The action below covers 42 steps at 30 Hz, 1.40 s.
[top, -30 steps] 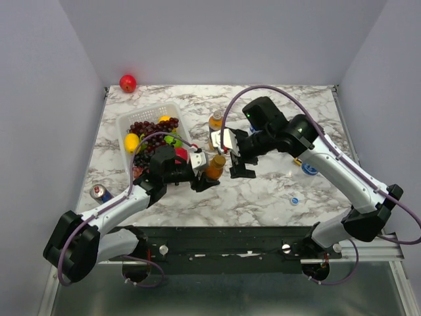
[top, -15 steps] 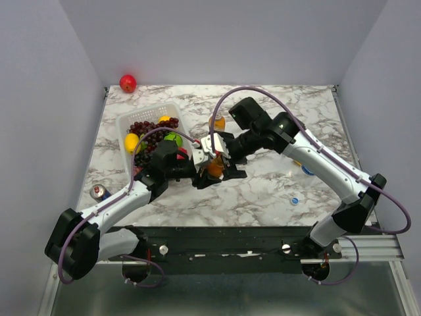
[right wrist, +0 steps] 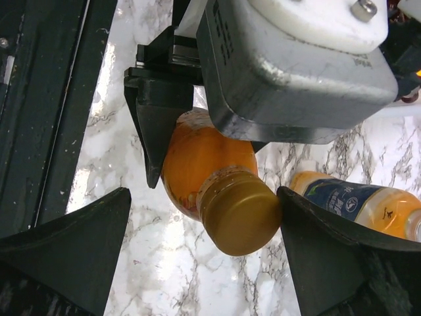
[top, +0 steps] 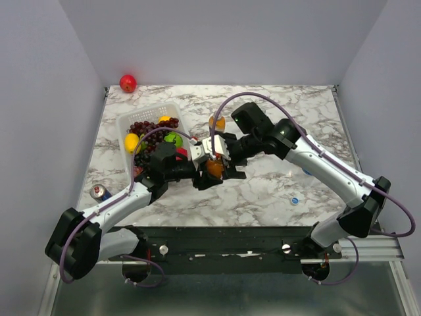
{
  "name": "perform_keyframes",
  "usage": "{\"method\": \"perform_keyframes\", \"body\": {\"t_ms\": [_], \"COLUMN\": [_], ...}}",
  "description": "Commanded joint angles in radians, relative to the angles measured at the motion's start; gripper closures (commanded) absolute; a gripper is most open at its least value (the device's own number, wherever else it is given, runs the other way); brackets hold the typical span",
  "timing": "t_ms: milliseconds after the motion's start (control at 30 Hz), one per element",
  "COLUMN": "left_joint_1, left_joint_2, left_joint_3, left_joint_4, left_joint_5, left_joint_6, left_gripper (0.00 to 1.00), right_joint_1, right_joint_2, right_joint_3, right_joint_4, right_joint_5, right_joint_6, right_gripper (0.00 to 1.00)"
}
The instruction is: Screw on the bottle caps
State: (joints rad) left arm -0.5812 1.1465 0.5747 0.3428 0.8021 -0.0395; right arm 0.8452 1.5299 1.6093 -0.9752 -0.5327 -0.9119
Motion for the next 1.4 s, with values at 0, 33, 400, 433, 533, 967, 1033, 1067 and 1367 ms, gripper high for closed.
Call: {"method": "perform_keyframes", "body": {"t_ms": [0, 33, 400, 433, 533, 967, 1033, 1067, 1367], "left_joint_1": [0.037, 0.044, 0.050, 0.050, 0.050, 0.011, 0.004, 0.001, -0.022], "left_joint_2": [-0.011, -0.011, -0.010, -0.010, -0.014, -0.008, -0.004, 0.002, 0.005], "left_joint_3": [0.002, 0.001, -0.004, -0.003, 0.005, 0.178, 0.204, 0.214, 0.240], "left_joint_4": [0.093, 0.097, 0.029, 0.015, -0.037, -0.479, -0.502, -0.513, -0.568], "left_joint_5": [-0.041, -0.043, -0.063, -0.064, -0.054, 0.035, 0.037, 0.037, 0.039], "left_joint_6": [-0.030, -0.031, 0.032, 0.033, 0.111, 0.532, 0.550, 0.556, 0.596], "left_gripper": [1.00, 1.00, 1.00, 1.00, 1.00, 1.00, 1.00, 1.00, 1.00], "right_joint_1": [0.006, 0.006, -0.017, -0.029, -0.054, -0.057, -0.049, -0.046, -0.029], "right_joint_2": [-0.042, -0.047, -0.096, -0.093, -0.071, -0.110, -0.102, -0.096, -0.080], "right_joint_3": [-0.032, -0.037, -0.042, -0.020, 0.047, 0.038, 0.031, 0.028, 0.005], "right_joint_4": [-0.098, -0.108, -0.226, -0.241, -0.304, -0.146, -0.119, -0.099, -0.028], "right_joint_5": [0.063, 0.069, 0.131, 0.132, 0.148, -0.036, -0.059, -0.064, -0.075], "right_joint_6": [0.082, 0.088, 0.137, 0.137, 0.127, -0.229, -0.222, -0.219, -0.206], "right_gripper": [0.03, 0.03, 0.06, 0.06, 0.07, 0.11, 0.11, 0.11, 0.15]}}
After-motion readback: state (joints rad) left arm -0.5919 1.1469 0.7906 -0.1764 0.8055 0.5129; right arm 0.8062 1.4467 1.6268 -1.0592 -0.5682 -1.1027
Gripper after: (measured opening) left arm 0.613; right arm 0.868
